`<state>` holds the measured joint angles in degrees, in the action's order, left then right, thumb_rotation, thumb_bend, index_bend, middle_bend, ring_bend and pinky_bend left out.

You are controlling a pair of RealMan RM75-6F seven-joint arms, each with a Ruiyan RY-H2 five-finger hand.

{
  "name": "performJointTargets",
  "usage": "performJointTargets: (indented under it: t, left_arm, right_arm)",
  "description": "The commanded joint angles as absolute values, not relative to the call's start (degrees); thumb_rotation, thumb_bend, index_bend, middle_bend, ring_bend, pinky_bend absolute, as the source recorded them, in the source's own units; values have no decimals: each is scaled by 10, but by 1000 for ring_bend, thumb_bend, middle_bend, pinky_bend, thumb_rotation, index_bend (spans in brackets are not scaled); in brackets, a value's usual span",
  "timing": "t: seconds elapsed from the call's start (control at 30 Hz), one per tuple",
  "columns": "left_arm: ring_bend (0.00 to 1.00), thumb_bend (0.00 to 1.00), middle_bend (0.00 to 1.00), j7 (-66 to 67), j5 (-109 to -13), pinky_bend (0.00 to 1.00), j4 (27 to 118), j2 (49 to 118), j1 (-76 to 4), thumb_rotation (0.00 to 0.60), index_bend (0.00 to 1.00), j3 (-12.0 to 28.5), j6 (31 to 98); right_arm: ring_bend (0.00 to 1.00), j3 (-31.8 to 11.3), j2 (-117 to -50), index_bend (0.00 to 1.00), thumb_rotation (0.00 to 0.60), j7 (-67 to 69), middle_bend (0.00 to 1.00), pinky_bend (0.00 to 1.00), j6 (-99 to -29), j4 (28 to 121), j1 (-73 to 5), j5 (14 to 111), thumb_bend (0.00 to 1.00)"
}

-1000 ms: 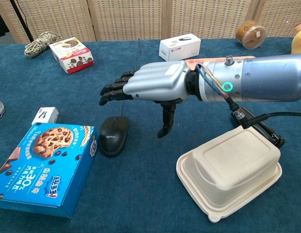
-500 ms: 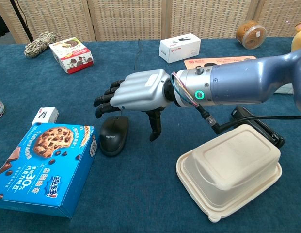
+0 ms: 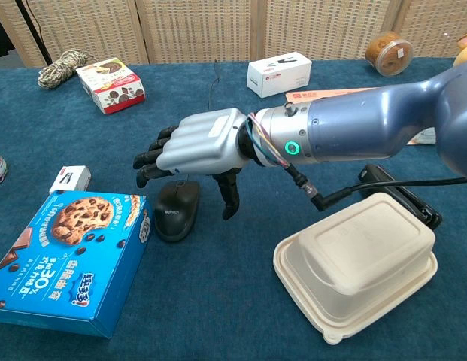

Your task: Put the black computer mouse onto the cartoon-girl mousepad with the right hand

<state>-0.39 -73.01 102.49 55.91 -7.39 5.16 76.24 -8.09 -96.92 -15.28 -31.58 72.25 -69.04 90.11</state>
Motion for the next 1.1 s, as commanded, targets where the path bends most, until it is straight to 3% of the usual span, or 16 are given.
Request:
performJointTargets:
  t: [0.03, 0.83, 0.97, 1.03, 1.1]
  left_arm:
    - [0, 58, 0, -4, -729, 0, 1025, 559, -74, 600, 0, 52, 762]
    - [0, 57, 0, -30, -737, 0, 1021, 551, -70, 600, 0, 51, 766]
    - [0, 58, 0, -32, -739, 0, 1019, 550, -70, 600, 0, 50, 767]
    - [0, 57, 0, -33, -740, 0, 1019, 550, -70, 600, 0, 49, 767]
    - [0, 57, 0, -34, -739, 0, 1019, 550, -70, 600, 0, 50, 767]
  right_arm:
    - [0, -80, -974, 93, 600, -156, 0, 0, -314, 721, -694, 897, 0]
    - [0, -65, -1011, 131, 600, -197, 0, 0, -299, 681, -718, 864, 0]
    - [0, -62, -1017, 227, 600, -197, 9, 0, -305, 673, -717, 861, 0]
    - [0, -59, -1021, 302, 600, -189, 59, 16, -314, 667, -715, 866, 0]
    - [7, -54, -1025, 400, 600, -174, 158, 92, -326, 660, -713, 876, 0]
